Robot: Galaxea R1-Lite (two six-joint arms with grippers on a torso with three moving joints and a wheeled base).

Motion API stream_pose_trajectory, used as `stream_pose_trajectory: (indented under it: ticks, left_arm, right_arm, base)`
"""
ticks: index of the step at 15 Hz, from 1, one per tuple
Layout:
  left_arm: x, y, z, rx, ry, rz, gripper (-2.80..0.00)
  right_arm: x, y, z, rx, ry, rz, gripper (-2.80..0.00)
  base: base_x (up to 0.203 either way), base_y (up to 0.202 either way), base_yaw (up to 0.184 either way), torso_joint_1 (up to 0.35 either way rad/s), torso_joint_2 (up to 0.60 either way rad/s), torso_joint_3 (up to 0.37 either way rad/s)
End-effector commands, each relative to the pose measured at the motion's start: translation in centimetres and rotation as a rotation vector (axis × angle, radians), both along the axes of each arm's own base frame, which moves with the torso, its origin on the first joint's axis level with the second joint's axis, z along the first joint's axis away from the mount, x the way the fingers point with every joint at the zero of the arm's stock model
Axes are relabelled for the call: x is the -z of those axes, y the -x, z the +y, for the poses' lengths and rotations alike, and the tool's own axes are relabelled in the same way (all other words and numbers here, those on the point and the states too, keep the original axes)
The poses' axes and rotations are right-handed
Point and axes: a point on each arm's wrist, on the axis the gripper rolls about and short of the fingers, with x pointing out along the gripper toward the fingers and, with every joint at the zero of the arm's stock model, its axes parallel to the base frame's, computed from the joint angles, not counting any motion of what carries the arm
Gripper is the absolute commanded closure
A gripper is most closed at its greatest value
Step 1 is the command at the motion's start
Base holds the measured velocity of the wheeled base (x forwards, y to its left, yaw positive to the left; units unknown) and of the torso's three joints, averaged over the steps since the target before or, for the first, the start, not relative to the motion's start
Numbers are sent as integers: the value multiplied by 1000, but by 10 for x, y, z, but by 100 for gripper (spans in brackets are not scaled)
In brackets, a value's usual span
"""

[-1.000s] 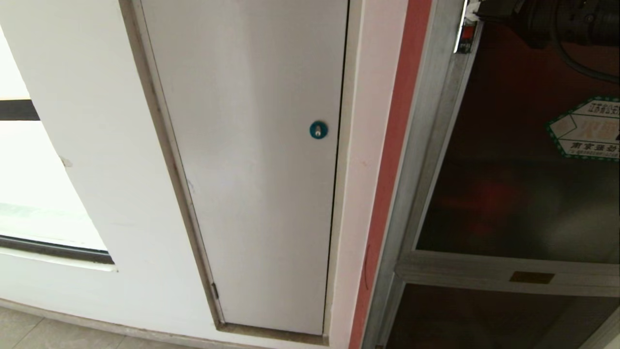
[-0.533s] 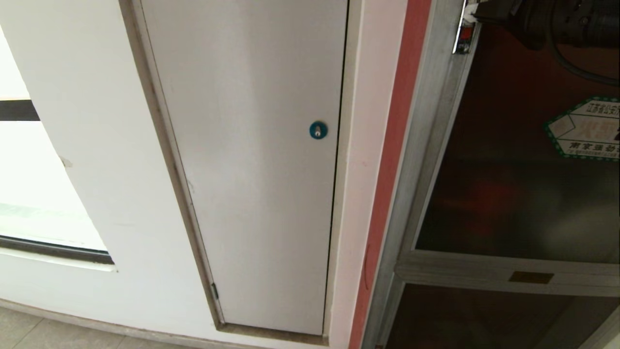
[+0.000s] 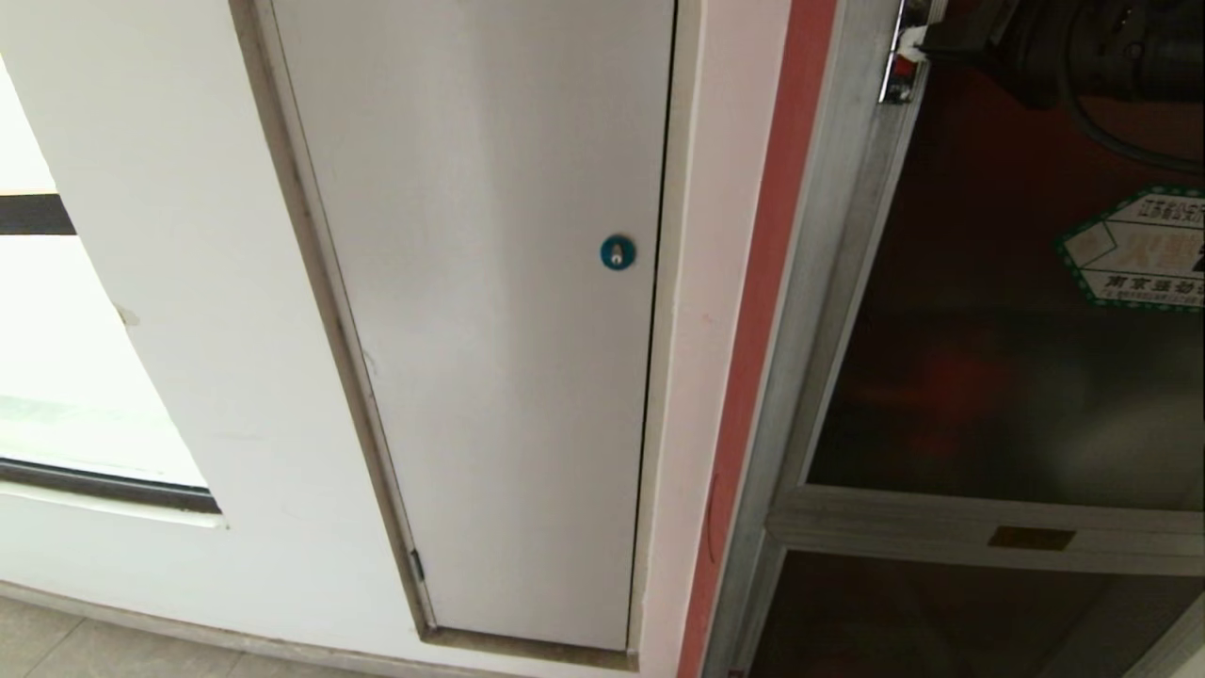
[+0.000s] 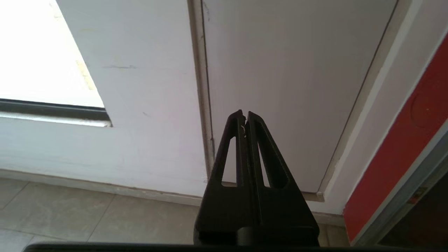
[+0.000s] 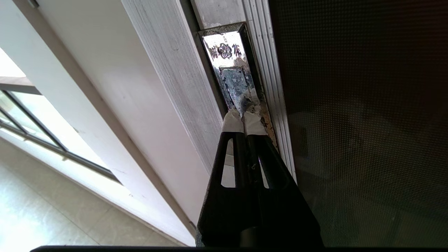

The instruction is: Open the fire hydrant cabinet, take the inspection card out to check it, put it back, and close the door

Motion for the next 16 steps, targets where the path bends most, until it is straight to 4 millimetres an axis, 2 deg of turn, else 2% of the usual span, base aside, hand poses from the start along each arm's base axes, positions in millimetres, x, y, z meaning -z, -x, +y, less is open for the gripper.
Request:
stream_pose_trajectory:
  ticks: [1, 5, 7, 10, 16]
  left_arm:
    - [0, 0, 0, 0, 0, 2, 0]
    - [0, 0, 0, 0, 0, 2, 0]
    - [0, 0, 0, 0, 0, 3, 0]
    - [0, 0, 0, 0, 0, 2, 0]
    - [0, 0, 0, 0, 0, 1, 0]
  right_arm:
    - [-1, 1, 0, -4, -3, -9, 0]
    - [-8, 11, -1, -5, -5, -17, 0]
    - [-14, 23, -1, -7, -8, -23, 0]
    - [-21, 47, -1, -19, -42, -21, 0]
    - [-34, 115, 13, -118, -65, -63, 0]
  base:
    - [0, 0, 0, 0, 0, 0]
    - [0, 0, 0, 0, 0, 0]
    - [0, 0, 0, 0, 0, 0]
    - [0, 0, 0, 0, 0, 0]
    - [0, 0, 0, 0, 0, 0]
